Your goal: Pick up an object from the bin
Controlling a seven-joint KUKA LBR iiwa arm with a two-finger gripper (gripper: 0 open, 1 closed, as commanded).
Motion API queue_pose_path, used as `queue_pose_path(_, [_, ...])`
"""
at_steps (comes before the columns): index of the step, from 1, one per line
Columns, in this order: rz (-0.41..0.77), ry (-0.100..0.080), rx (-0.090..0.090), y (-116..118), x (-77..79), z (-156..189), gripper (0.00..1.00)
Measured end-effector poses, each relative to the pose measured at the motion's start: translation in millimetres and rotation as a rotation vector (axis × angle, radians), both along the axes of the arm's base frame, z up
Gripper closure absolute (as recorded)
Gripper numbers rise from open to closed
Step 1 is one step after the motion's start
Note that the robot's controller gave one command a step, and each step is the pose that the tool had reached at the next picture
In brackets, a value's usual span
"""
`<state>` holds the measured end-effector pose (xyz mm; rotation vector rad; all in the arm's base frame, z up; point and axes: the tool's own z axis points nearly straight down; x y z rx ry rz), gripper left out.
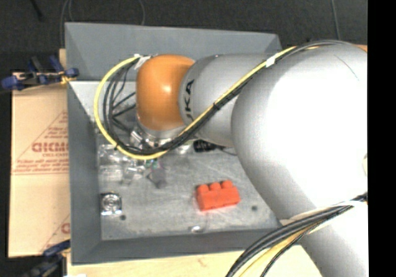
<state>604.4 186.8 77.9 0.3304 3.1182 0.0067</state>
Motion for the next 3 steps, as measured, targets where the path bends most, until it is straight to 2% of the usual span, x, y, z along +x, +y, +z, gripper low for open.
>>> queue_pose_path(1, [0.019,-0.009,0.004,-23.6,-1.9,-1.4,0.00])
queue_pose_path(2, [0.019,-0.001,-0.001,-23.6,0.2,0.6,0.00])
queue_pose_path(3, [0.015,-0.003,-0.001,-24.2,1.3,2.1,1.00])
